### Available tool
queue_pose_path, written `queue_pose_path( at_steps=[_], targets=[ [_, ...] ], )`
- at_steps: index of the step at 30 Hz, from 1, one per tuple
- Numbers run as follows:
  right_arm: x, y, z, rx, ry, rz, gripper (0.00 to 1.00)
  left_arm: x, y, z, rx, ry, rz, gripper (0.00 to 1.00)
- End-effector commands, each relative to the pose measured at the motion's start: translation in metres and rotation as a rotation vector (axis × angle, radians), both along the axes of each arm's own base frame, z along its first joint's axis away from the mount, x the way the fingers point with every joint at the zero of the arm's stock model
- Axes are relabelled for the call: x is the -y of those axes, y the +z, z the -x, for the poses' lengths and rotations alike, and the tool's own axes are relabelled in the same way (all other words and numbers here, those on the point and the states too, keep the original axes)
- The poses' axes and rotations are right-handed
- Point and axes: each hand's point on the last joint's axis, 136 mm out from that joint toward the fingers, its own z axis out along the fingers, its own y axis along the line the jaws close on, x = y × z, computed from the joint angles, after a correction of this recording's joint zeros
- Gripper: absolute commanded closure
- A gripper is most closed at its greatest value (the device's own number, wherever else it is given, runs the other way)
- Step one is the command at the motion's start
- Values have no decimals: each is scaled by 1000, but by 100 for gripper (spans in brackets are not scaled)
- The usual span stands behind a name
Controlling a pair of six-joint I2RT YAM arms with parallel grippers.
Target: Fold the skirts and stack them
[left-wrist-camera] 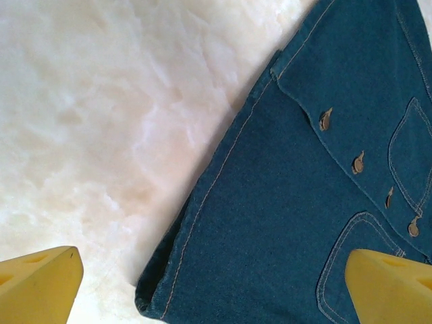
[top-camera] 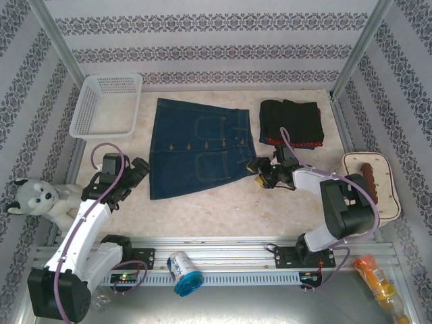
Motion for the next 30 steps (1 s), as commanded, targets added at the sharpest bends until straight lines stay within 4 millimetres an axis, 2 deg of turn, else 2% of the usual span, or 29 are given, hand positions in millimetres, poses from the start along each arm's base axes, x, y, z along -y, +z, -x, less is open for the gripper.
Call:
queue_pose_path(
  at_steps=[1,5,7,14,20,28,30],
  targets=[
    [-8,12,-20,74,-23,-53,42,8,-15,12,-56,28,93,0],
    [-3,5,-25,71,-55,-10,45,20,-28,24,-81,56,193,0],
    [0,-1,-25,70,-76,-3,51,28,-34,28,-86,67,243,1],
    [8,-6,-21,78,-104,41,98,55,-61,32,-105,109,318,5],
    [8,-10,-15,56,-104,39,100,64,-73,17,-86,135,336,18],
    [7,-11,-12,53,-103,31,100,57,-85,10,-100,182,280,41],
    [8,-11,-12,54,-106,31,100,57,-91,13,-118,195,285,43]
  ],
)
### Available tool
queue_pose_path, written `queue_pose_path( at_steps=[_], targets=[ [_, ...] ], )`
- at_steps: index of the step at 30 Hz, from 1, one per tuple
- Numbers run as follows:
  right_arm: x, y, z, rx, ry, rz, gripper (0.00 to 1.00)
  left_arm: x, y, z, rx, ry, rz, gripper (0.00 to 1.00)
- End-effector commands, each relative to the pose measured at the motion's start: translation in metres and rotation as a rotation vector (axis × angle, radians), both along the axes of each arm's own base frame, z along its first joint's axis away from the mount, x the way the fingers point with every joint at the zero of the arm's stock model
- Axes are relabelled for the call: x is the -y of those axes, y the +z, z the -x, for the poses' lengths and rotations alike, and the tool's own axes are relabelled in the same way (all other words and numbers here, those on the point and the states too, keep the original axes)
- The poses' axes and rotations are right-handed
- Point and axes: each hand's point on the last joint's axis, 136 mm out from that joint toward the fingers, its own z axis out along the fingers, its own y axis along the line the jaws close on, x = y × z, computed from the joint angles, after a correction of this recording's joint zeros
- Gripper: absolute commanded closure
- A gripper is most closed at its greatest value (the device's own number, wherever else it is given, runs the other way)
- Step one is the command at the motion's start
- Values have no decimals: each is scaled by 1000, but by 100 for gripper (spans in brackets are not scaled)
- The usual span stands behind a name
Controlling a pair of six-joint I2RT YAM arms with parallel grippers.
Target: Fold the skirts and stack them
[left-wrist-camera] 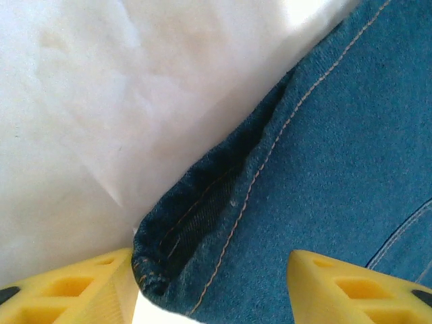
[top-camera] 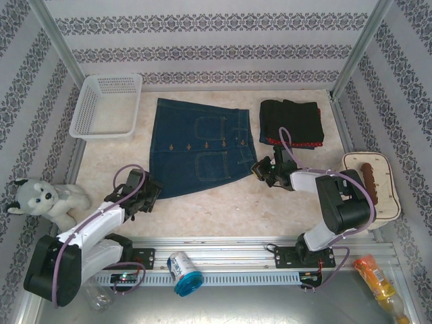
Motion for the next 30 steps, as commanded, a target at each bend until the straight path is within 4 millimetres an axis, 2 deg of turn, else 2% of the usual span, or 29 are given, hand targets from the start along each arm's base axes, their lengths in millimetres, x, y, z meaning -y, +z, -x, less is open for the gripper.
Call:
queue_pose_path(
  at_steps=[1,9,12,16,20,21,27,30],
  targets=[
    [2,0,3,3,-14,12,100,0,-1,-6,23,52,12,43],
    [0,7,2,21,-17,-1,100,5,-24,-12,-2,42,20,44],
    [0,9,3,27,-19,3,100,9,-29,-18,2,36,32,53],
    [-1,10,5,27,-13,-1,100,14,-29,-23,5,11,35,80],
    [1,10,11,17,-14,3,100,2,-12,-23,48,26,-19,98],
    [2,11,13,15,-12,5,100,-2,-7,-21,58,28,-38,100],
    [-1,21,33,-33,14,17,100,-22,37,-2,126,-32,-159,100],
    [-4,36,44,-48,39,27,100,-28,71,6,179,-76,-209,100]
  ],
)
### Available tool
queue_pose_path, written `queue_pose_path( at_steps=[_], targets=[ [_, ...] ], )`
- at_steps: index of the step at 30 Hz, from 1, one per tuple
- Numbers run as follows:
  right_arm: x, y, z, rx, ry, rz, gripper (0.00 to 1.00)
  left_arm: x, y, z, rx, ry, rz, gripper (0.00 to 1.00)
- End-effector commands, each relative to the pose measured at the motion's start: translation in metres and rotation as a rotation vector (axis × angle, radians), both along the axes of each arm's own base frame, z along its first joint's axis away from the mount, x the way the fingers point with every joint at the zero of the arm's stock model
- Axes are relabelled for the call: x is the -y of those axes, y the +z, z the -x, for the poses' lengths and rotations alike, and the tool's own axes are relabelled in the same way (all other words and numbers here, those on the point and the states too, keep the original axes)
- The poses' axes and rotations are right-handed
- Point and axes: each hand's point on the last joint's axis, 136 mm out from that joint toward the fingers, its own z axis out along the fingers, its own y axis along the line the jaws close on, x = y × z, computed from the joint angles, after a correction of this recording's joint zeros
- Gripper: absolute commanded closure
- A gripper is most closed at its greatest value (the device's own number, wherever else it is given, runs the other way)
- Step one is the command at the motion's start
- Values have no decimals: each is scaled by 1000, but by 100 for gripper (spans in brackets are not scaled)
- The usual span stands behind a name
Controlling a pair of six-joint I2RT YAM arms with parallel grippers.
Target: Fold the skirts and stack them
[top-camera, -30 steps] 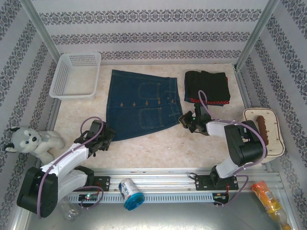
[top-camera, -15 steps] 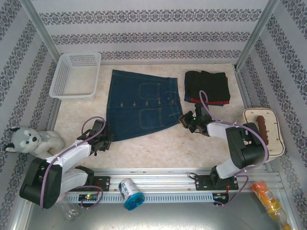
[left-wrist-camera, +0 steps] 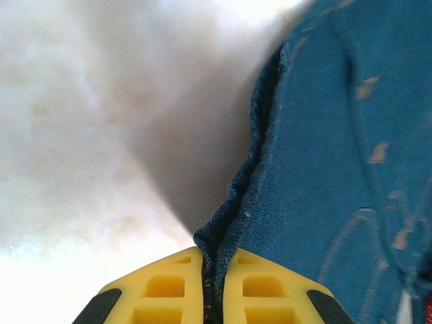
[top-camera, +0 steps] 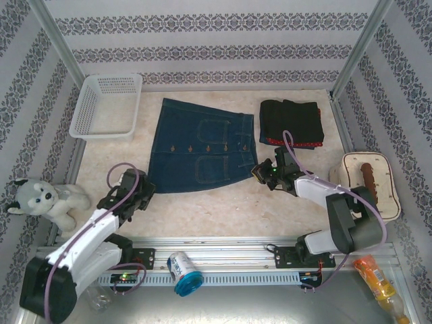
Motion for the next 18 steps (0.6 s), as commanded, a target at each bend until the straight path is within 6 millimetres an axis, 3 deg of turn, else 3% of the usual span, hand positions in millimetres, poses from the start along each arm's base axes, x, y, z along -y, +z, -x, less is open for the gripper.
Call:
queue_pose_path(
  at_steps=[1,6,8,11,15,18],
  targets=[
    [1,16,14,-31,11,31,100,-16,32,11,27,-52,-140,100],
    [5,60,-4,85,-51,58,100,-15,95,-13,162,-105,-187,100],
    [9,76,-17,149,-88,63,100,-9,120,-37,231,-156,-195,100],
    [13,94,-41,230,-98,99,100,-6,143,-76,270,-210,-206,100],
    [8,105,-76,270,-51,111,100,-13,153,-125,290,-222,-250,100],
    [-1,107,-106,292,-15,123,100,-18,144,-156,281,-230,-245,100]
  ],
)
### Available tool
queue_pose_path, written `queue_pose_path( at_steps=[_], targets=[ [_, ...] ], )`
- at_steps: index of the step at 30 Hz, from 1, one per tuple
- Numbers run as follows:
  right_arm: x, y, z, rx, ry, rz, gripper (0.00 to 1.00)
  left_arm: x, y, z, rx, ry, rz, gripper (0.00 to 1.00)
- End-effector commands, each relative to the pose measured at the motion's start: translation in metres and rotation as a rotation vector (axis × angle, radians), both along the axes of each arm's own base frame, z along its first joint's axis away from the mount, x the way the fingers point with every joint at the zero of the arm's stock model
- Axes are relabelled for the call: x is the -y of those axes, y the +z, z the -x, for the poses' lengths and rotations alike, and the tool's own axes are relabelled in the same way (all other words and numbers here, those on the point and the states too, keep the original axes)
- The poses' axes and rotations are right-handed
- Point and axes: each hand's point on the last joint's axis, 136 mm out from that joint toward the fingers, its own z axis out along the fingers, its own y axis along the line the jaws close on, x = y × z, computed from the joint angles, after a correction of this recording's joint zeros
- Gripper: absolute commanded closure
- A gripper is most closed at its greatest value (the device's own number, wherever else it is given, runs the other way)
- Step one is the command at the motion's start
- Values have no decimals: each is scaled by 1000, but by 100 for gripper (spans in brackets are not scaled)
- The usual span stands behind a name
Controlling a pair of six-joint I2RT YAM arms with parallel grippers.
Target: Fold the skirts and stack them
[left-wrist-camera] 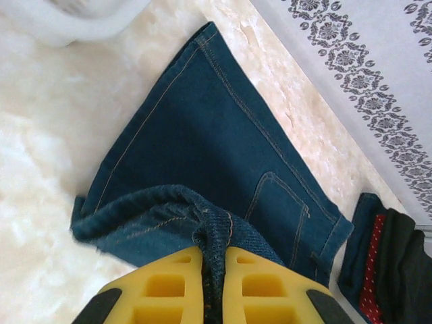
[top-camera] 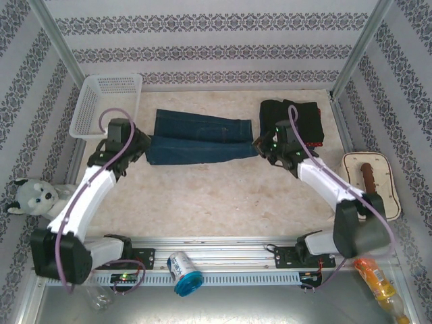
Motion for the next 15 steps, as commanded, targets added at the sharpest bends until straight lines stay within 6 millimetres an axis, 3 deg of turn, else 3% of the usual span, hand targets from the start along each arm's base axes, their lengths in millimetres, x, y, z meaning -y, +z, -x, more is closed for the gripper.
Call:
queue_pose_path(
  at_steps=[1,3,8,15],
  targets=[
    [-5,11,-38,83,37,50,100,-6,15,-39,91,-55,-44,100],
    [-6,12,-59,96,43,85,100,-13,9,-57,73,-51,-55,100],
    [-9,13,-102,97,52,117,100,-14,27,-103,89,-109,-100,100],
    [4,2,-134,77,-4,69,100,-8,36,-144,102,-195,-153,100]
  ],
)
